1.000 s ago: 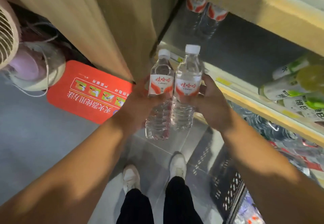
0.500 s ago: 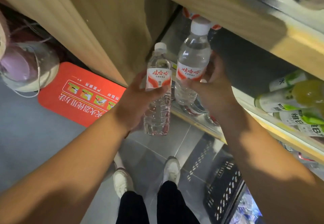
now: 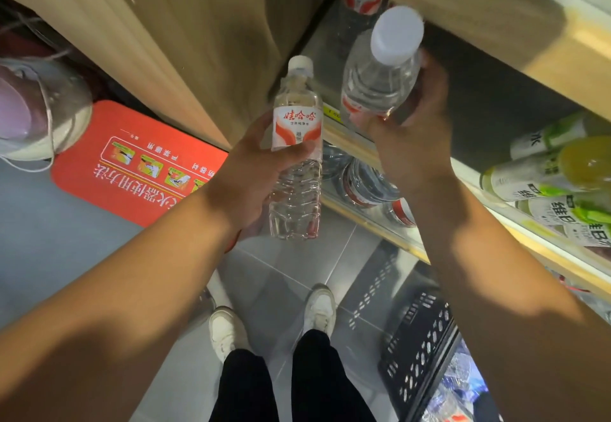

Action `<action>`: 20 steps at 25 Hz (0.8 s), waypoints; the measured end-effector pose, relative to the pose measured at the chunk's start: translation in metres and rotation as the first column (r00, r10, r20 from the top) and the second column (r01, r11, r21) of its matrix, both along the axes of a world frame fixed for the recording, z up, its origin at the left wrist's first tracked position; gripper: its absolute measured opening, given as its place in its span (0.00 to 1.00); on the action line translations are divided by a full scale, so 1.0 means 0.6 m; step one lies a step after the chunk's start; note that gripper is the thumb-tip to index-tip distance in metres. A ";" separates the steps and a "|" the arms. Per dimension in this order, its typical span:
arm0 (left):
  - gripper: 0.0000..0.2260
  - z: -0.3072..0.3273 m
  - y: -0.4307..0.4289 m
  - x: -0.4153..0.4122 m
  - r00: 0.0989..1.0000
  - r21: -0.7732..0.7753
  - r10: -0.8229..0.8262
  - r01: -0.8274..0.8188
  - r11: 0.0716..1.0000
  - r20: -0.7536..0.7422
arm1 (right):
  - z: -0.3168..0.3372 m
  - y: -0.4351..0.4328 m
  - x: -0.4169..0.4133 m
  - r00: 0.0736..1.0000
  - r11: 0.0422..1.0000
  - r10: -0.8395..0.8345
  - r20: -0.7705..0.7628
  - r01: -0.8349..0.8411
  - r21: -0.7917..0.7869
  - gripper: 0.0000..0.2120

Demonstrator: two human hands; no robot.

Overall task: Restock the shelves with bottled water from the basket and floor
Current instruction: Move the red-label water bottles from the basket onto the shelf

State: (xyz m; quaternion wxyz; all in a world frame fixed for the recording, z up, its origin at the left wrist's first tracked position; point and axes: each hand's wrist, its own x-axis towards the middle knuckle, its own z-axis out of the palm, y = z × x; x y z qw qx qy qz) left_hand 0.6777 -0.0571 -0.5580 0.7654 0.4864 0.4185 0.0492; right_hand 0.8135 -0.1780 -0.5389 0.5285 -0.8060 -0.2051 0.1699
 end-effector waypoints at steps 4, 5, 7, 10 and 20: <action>0.23 -0.007 -0.001 -0.005 1.000 0.004 -0.009 0.009 1.000 -0.015 | -0.023 0.010 0.018 1.000 0.999 -0.024 0.001 0.024 -0.028 0.38; 0.23 -0.009 -0.001 -0.007 1.000 0.006 -0.013 0.013 1.000 -0.017 | -0.027 0.014 0.022 1.000 0.999 -0.025 -0.006 0.025 -0.032 0.38; 0.24 -0.015 0.000 -0.010 0.999 0.017 -0.027 0.027 0.999 -0.021 | -0.035 0.019 0.032 1.000 0.999 -0.024 -0.007 0.023 -0.033 0.36; 0.24 -0.027 0.002 -0.013 1.000 0.037 -0.026 0.027 0.999 -0.017 | -0.055 0.021 0.051 0.998 0.998 -0.062 0.009 0.062 -0.025 0.33; 0.30 -0.046 0.011 -0.003 0.999 0.019 0.033 -0.032 0.999 -0.026 | -0.099 0.014 0.089 0.990 0.995 -0.085 -0.115 0.079 -0.052 0.34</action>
